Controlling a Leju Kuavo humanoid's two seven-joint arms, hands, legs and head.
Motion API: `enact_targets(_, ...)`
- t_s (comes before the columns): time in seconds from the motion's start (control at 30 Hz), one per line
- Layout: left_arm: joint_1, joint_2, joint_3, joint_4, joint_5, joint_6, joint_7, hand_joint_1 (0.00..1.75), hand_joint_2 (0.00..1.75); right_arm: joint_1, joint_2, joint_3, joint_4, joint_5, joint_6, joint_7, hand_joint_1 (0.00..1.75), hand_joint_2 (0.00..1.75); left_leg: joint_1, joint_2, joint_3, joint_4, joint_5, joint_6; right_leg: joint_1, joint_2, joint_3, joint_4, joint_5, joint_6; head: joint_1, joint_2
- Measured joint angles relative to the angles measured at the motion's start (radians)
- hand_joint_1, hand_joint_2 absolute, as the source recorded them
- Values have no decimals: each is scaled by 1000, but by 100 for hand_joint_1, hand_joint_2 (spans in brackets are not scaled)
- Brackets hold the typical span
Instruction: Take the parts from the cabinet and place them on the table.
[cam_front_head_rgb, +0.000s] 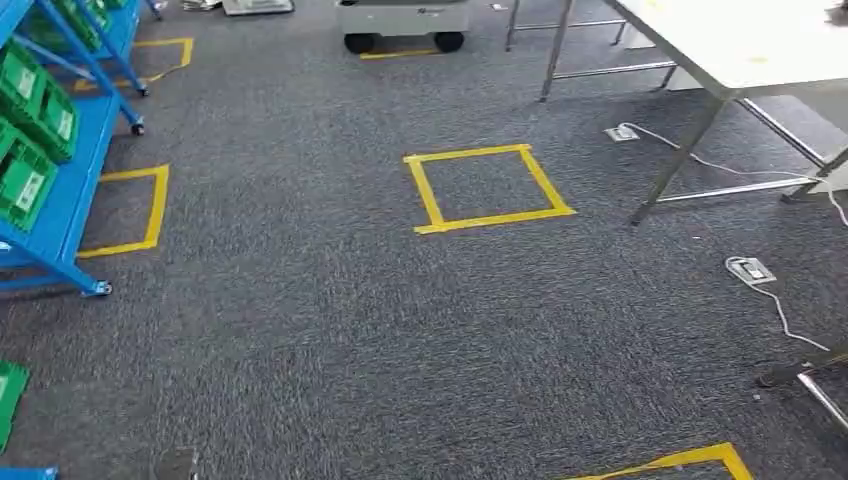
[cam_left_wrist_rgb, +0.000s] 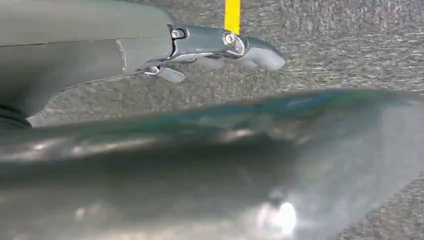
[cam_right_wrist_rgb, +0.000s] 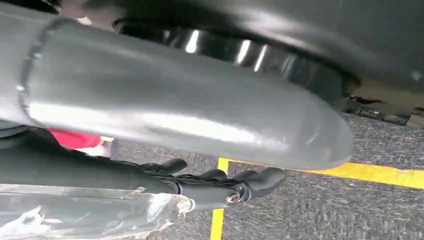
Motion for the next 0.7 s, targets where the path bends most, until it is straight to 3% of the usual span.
enact_targets(0.07, 6, 0, 1, 0, 0, 0, -2, 0, 0, -5, 0, 0, 0, 0, 0, 1, 0, 0, -1, -29, 0, -5, 2, 12, -1, -27, 20, -3, -4, 11, -2, 0)
enact_targets(0.1, 7, 0, 1, 0, 0, -2, -2, 0, 0, -6, 0, 0, 0, 0, 0, 2, 0, 0, 5, -38, 2, -7, 5, 17, -7, 10, 12, 8, -14, 18, 0, 0)
enact_targets(0.13, 6, 0, 2, 0, 0, -2, -3, 0, 0, -6, 0, 0, 0, 0, -1, 1, 0, 0, 6, -48, 2, -7, 7, 23, -9, 69, -6, 52, -48, 22, 7, 0)
enact_targets(0.17, 3, -2, 4, 0, 0, -2, -3, 0, 0, -5, 0, 0, 0, 0, -1, 1, 0, 0, 6, -59, 0, -7, 7, 28, -12, 100, -45, 133, -92, 25, 10, 0)
enact_targets(0.23, 1, -4, 5, 0, 0, -3, -3, 0, 0, -2, 0, 0, 2, 0, -1, 1, 0, 0, 6, -89, -1, -7, 7, 30, -11, 115, -125, 289, -152, 26, 10, 0)
enact_targets(0.27, 2, -4, 5, 0, 0, -5, -3, 0, 0, -2, 0, 0, 2, 0, -2, -14, 0, 0, 6, -102, -1, -7, 7, 30, -11, 116, -146, 322, -154, 25, 10, 0)
enact_targets(0.3, 3, -4, 6, 0, 0, -5, -3, 0, 0, -4, 0, 0, 2, 0, -1, -26, 0, 0, 6, -115, 1, -6, 7, 31, -11, 117, -146, 307, -131, 24, 9, 0)
enact_targets(0.37, 2, -5, 6, 0, -1, -5, -2, 0, 0, -5, 0, 0, 2, 0, -1, -27, 0, 0, 6, -147, 3, -6, 8, 29, -13, 127, -85, 164, -37, 20, 10, 0)
enact_targets(0.4, 2, -7, 6, 0, -2, -5, -2, 0, 0, -5, 0, 0, 2, 0, -1, -26, 0, 0, 8, -162, 5, -6, 10, 27, -17, 151, -43, 71, 10, 19, 10, 0)
enact_targets(0.43, 2, -7, 7, 0, -2, -5, -2, 0, 0, -2, 0, 0, 2, -1, -2, -25, 0, 0, 7, -173, 1, -5, 12, 21, -26, 220, -21, 19, 11, 21, 10, 0)
enact_targets(0.57, 6, -7, 8, 1, -3, -6, -2, 0, 0, -5, 0, 0, 3, -2, -3, -26, 0, 0, 12, -209, -12, -12, 27, -7, -15, 188, -17, 14, 22, -2, 8, 0)
enact_targets(0.6, 7, -6, 8, 2, -3, -9, -2, 0, 0, -5, 0, 0, 3, -2, -5, -24, 0, 0, 12, -223, -16, -10, 28, -11, -22, 170, -16, 3, 29, -13, 9, 0)
enact_targets(0.63, 7, -7, 8, 2, -3, -13, -1, 0, 0, -6, -1, 0, 3, -2, -5, -20, 0, 0, 7, -171, -23, 7, 8, -12, -21, 157, -14, 0, 32, -18, 6, 0)
enact_targets(0.67, 5, -7, 10, 2, -2, -19, -1, 0, 0, -5, 0, 0, 3, -2, -5, -18, 0, 0, 4, -122, -50, 64, -32, -15, -20, 144, -14, -2, 33, -23, -2, 0)
enact_targets(0.7, 2, -7, 11, 2, -1, -24, -1, 0, 0, -3, 0, 0, 3, -2, -5, -18, 0, 0, 4, -98, -87, 141, -73, -19, -17, 128, -16, -2, 32, -25, -2, 0)
